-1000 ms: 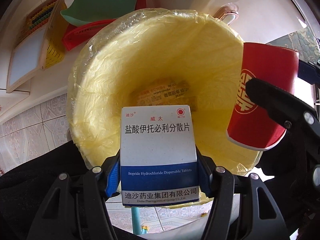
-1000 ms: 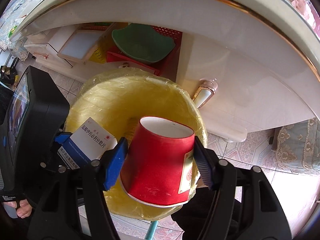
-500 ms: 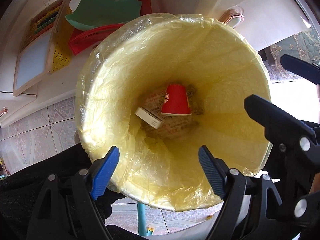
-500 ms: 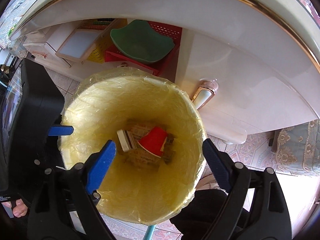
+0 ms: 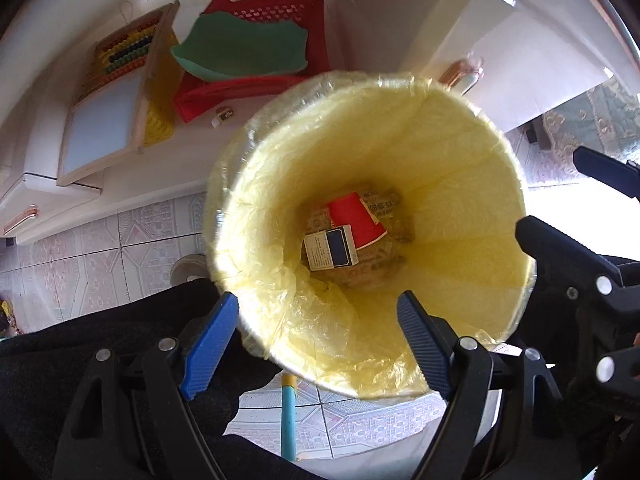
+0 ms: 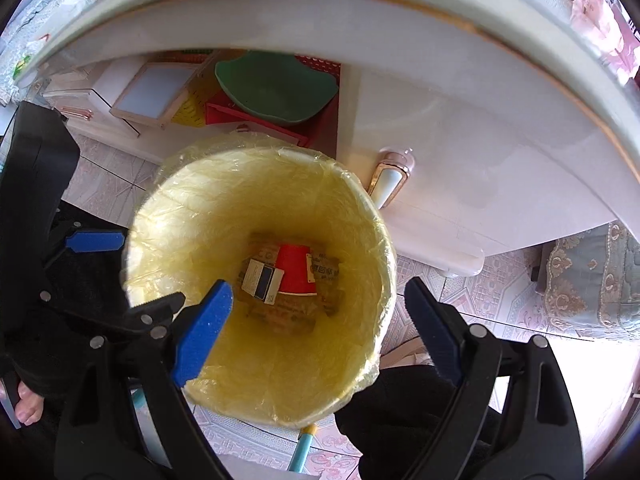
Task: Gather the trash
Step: 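Move both tools back over the table toward the remaining items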
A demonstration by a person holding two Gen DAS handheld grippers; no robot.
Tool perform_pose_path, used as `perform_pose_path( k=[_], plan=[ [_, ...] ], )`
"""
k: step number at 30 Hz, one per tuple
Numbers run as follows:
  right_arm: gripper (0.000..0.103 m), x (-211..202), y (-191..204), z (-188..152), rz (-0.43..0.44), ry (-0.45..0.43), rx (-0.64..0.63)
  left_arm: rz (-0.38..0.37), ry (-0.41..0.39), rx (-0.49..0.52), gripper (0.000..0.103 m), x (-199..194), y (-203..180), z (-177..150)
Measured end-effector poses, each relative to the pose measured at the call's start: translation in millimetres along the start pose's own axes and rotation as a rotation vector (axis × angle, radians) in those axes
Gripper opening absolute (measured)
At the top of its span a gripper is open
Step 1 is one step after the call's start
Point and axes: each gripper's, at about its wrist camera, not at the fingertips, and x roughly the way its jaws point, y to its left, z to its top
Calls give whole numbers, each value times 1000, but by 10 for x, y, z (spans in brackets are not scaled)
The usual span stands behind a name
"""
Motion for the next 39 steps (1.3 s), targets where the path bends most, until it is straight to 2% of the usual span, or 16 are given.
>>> perform_pose_path(
  k=[2, 6, 7, 8, 11, 15, 20, 24, 28, 33, 39],
  plan=[
    [86, -418, -55, 42, 21, -58, -22, -23, -18, -12, 79, -328, 89, -40],
    [88, -1313, -174, 308, 25, -149, -93, -18, 35, -39, 79, -1066, 297, 62],
    [93, -1541, -196, 400, 16, -178, -111, -14, 47, -54, 79, -1268, 351, 117],
    [97, -1754, -188, 511, 13, -206, -130, -30, 36, -71, 79, -1499, 402, 171],
    [97, -2291, -203, 802, 29, -259, -180, -35, -40, -120, 82, -2212, 496, 323],
    [97, -2790, -259, 1192, 51, -302, -210, -15, -115, -169, 87, -3005, 551, 534],
    [97, -3141, -336, 1680, 48, -330, -246, -83, -158, -277, 88, -3641, 587, 726],
    [97, -3193, -409, 2046, 63, -318, -260, -54, -212, -303, 88, -3907, 483, 893],
    [97, -3165, -445, 2349, 77, -307, -264, -59, -223, -310, 88, -3972, 386, 1082],
    [97, -2963, -407, 2593, 90, -273, -292, -39, -190, -345, 88, -3784, 328, 1284],
    [97, -2545, -389, 2835, 94, -202, -323, -51, -155, -388, 88, -3422, 299, 1440]
  ],
)
